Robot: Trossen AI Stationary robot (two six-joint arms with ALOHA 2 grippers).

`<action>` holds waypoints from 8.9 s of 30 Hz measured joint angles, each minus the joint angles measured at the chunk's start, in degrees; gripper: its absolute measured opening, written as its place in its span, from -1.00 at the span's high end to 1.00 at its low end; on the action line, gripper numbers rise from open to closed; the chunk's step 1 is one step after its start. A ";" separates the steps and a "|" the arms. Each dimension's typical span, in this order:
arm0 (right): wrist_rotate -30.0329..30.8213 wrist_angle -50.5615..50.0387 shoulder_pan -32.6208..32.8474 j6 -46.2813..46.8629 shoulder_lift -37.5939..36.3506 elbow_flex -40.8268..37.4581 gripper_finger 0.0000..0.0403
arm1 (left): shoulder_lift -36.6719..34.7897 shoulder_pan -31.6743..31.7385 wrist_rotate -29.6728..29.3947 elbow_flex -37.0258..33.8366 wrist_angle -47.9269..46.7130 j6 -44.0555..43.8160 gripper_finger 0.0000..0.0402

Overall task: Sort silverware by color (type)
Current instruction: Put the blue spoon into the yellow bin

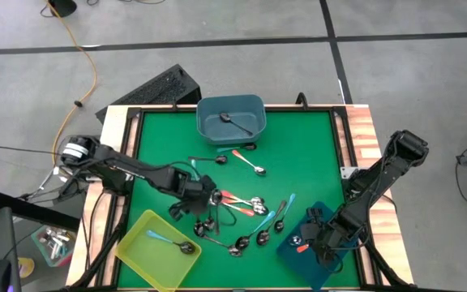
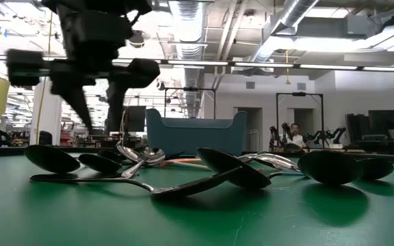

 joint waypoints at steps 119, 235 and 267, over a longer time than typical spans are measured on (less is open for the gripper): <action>1.04 37.02 -45.31 -61.04 -1.76 27.74 0.00 | -20.49 12.79 -8.73 1.36 48.93 -28.81 1.00; -34.85 55.50 -41.70 -29.72 43.70 60.75 0.95 | -49.11 11.94 -43.81 1.31 36.53 -38.81 0.37; -29.09 34.03 -36.32 -15.40 70.55 89.03 0.95 | -55.30 11.94 -43.02 1.31 19.94 -42.20 0.37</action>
